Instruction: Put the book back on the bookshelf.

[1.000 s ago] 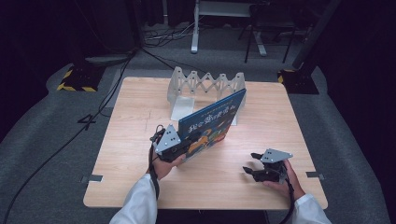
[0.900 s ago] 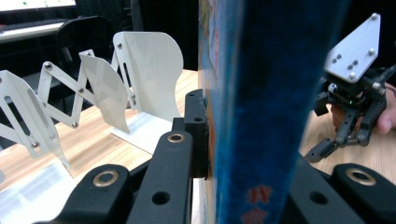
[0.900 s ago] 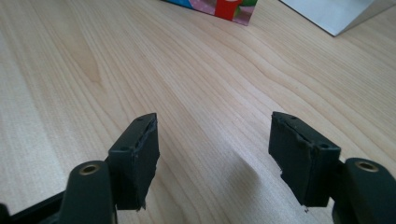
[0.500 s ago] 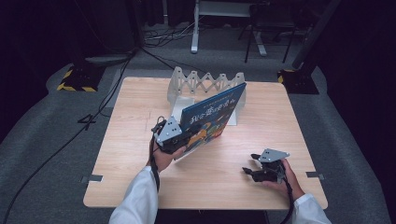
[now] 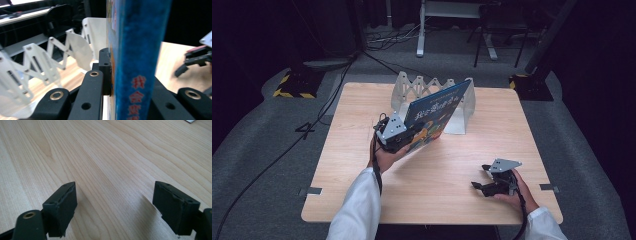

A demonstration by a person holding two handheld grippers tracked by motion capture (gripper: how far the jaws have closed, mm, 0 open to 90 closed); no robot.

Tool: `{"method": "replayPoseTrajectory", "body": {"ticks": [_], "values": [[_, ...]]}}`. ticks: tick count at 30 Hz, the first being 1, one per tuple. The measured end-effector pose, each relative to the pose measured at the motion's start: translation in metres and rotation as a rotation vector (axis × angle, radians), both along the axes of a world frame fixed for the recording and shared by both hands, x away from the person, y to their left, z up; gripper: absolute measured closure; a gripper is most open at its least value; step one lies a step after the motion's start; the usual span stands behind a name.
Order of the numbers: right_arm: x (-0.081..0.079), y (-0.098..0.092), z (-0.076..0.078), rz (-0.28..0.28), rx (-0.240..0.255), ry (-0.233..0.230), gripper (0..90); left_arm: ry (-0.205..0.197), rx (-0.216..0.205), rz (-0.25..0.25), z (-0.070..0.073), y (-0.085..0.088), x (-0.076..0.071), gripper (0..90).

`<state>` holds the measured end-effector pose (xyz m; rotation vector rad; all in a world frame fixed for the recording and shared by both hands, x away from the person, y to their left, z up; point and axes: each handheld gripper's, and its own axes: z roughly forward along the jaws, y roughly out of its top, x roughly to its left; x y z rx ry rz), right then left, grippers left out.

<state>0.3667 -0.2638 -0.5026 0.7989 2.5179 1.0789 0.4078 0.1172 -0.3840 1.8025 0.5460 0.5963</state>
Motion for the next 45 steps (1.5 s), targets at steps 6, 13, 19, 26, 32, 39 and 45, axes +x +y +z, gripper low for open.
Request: {"method": "replayPoseTrajectory", "body": {"ticks": [6, 13, 19, 26, 32, 39, 45], "values": [[0.0, 0.0, 0.0, 0.006, 0.002, 0.007, 19.4, -0.015, 0.027, 0.029, 0.005, 0.004, 0.005, 82.8], [0.002, 0.0, 0.0, 0.006, 0.006, 0.023, 19.2, -0.027, 0.047, 0.065, 0.014, 0.008, 0.012, 82.8], [0.002, -0.001, -0.001, 0.009, 0.011, 0.032, 19.1, -0.033, 0.051, 0.129, 0.02, 0.013, 0.017, 82.8], [0.002, -0.001, -0.001, 0.012, 0.011, 0.032, 19.1, -0.036, 0.04, 0.192, 0.02, 0.023, 0.026, 82.8], [0.002, -0.001, -0.001, 0.016, 0.012, 0.033, 19.0, -0.026, 0.014, 0.227, 0.013, 0.033, 0.029, 82.6], [0.002, -0.001, -0.001, 0.016, 0.012, 0.034, 19.0, -0.027, -0.008, 0.22, 0.009, 0.038, 0.02, 82.7], [0.002, -0.001, -0.001, 0.017, 0.012, 0.033, 18.7, -0.033, -0.065, 0.238, 0.0, 0.053, 0.004, 82.6]]}}
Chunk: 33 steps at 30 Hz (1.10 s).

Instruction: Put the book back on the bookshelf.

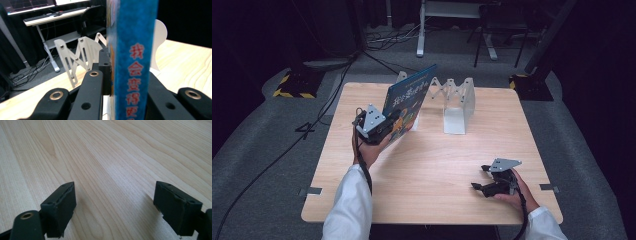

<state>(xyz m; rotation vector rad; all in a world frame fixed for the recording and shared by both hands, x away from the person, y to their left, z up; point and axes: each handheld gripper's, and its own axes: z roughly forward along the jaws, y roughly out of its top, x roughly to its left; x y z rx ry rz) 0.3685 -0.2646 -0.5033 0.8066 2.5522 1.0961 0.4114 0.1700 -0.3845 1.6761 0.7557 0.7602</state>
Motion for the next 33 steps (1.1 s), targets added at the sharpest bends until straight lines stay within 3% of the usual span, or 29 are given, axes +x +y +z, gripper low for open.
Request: {"method": "replayPoseTrajectory", "body": {"ticks": [2, 9, 15, 21, 25, 33], "values": [[0.0, 0.0, 0.0, 0.001, 0.0, 0.0, 18.5, 0.01, -0.06, 0.018, -0.006, 0.009, 0.0, 82.6], [0.0, 0.0, 0.0, 0.003, 0.0, -0.001, 18.3, 0.0, -0.127, 0.082, -0.016, 0.014, 0.006, 82.4], [0.001, 0.0, 0.0, 0.003, 0.0, -0.001, 18.3, 0.0, -0.14, 0.117, -0.021, 0.001, 0.018, 82.4], [0.001, 0.0, 0.0, 0.004, 0.0, -0.001, 18.3, 0.031, -0.164, 0.183, -0.028, -0.012, 0.032, 82.0], [0.0, 0.0, 0.0, 0.002, 0.001, -0.001, 18.3, 0.06, -0.159, 0.198, -0.032, -0.017, 0.039, 81.7], [0.0, 0.0, 0.0, 0.002, 0.001, -0.001, 18.2, 0.075, -0.149, 0.211, -0.032, -0.021, 0.051, 81.3]]}}
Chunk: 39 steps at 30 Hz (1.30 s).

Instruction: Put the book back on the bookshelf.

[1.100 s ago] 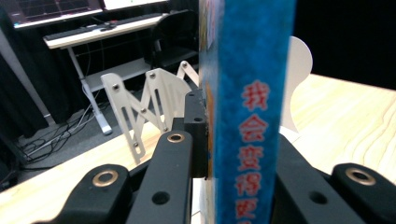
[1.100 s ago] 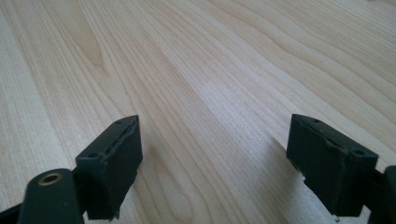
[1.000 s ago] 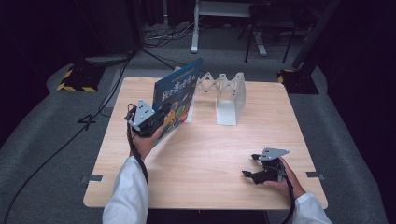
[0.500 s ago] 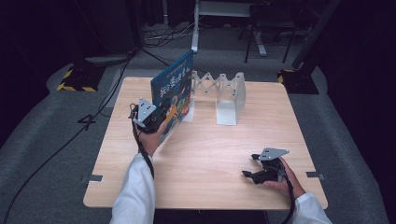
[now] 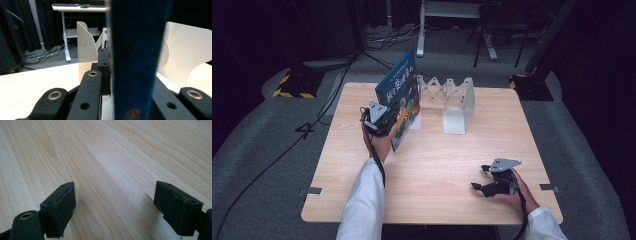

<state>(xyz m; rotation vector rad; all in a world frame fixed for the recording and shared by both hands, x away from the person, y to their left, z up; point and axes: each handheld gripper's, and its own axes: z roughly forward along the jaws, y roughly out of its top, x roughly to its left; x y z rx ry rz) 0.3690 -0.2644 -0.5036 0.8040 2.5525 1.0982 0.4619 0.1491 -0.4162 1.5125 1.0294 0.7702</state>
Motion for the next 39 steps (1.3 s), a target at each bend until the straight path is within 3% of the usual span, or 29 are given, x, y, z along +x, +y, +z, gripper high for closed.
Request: {"method": "replayPoseTrajectory", "body": {"ticks": [15, 29, 39], "values": [[0.0, 0.0, 0.0, 0.0, 0.001, 0.001, 18.1, 0.021, -0.009, 0.048, -0.003, 0.0, 0.015, 78.5], [0.0, 0.0, 0.0, 0.0, 0.003, 0.0, 18.0, 0.018, 0.033, 0.058, -0.01, -0.006, 0.006, 71.4], [0.0, 0.0, 0.0, -0.001, 0.004, -0.002, 17.7, 0.033, 0.077, 0.026, -0.019, -0.008, -0.005, 65.0]]}}
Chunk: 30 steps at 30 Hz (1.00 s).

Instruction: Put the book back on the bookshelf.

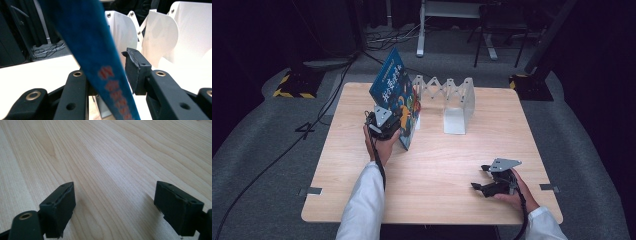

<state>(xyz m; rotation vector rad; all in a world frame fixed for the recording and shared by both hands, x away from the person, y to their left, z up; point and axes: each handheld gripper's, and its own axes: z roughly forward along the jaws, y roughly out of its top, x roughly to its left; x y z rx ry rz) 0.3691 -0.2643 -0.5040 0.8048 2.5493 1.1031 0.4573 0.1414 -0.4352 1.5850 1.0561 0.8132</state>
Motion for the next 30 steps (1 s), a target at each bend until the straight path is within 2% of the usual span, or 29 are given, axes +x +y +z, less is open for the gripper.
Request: {"method": "replayPoseTrajectory", "body": {"ticks": [8, 16, 21, 25, 26, 27, 30], "values": [[0.0, 0.0, 0.0, 0.0, 0.0, 0.0, 17.6, 0.012, 0.014, -0.021, -0.004, 0.001, -0.007, 60.5], [0.0, 0.0, 0.0, -0.001, 0.0, 0.0, 17.5, 0.043, 0.053, -0.068, -0.009, 0.005, -0.013, 52.3], [0.0, 0.0, 0.0, -0.002, -0.001, 0.001, 17.4, 0.041, 0.055, -0.065, -0.008, 0.007, -0.014, 52.9], [0.0, 0.0, 0.0, -0.001, -0.001, 0.0, 17.4, 0.05, 0.078, -0.076, -0.005, 0.008, -0.016, 54.8], [0.0, 0.0, 0.0, 0.0, -0.001, 0.001, 17.4, 0.052, 0.095, -0.079, -0.005, 0.009, -0.016, 58.8], [0.0, 0.0, 0.0, 0.0, 0.0, 0.001, 17.4, 0.053, 0.098, -0.093, -0.004, 0.009, -0.016, 59.3], [0.0, 0.0, 0.0, -0.001, -0.001, 0.001, 17.3, 0.059, 0.104, -0.086, -0.004, 0.01, -0.015, 59.4]]}}
